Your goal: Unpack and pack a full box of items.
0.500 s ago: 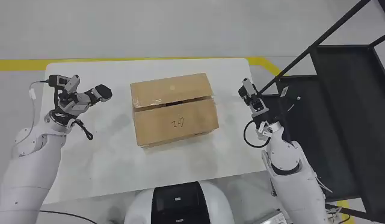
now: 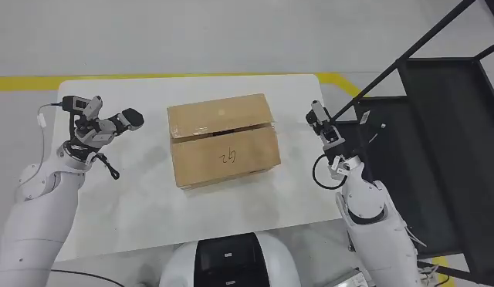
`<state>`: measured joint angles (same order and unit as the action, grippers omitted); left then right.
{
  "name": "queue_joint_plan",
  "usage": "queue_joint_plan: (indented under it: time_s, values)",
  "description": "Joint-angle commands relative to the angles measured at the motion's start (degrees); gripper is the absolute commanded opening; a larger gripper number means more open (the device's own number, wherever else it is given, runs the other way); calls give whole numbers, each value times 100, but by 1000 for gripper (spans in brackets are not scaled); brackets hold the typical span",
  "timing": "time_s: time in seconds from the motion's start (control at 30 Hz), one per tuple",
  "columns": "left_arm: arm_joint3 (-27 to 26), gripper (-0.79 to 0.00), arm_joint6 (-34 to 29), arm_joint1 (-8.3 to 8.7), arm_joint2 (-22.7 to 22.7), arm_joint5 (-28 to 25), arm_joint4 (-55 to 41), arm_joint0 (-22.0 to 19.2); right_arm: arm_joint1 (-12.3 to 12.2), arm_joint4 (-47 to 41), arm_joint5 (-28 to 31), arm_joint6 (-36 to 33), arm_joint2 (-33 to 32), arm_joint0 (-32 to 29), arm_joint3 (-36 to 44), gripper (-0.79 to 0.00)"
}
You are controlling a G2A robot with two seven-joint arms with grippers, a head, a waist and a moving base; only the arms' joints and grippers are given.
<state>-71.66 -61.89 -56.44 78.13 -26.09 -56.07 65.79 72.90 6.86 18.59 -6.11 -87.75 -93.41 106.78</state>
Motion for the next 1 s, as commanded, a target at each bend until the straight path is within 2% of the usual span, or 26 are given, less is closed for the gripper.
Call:
queue_joint_plan:
  time_s: [0.0,0.1,0.17,0.37,0.43,0.53,0.7,0.77,0.97]
  values:
    - [0,0,0,0,0,0,0,0,-10,222,38,-72,7,52,-43,0]
    - [0,0,0,0,0,0,0,0,-19,245,301,-381,123,282,-301,0]
    - [0,0,0,0,0,0,0,0,-26,-55,354,-702,159,503,-532,0]
    - [0,0,0,0,0,0,0,0,-129,-62,1076,-1959,71,1202,-1591,0]
    - [0,0,0,0,0,0,0,0,-169,-486,1087,-2757,113,1377,-1913,0]
    - [0,0,0,0,0,0,0,0,-294,-1167,1010,-4579,29,1609,-2263,0]
    - [0,0,0,0,0,0,0,0,-419,-1616,777,-5945,-51,1934,-2663,0]
    - [0,0,0,0,0,0,0,0,-463,-1591,761,-6260,-75,2061,-2799,0]
    - [0,0,0,0,0,0,0,0,-475,-1641,782,-6187,-110,2131,-2902,0]
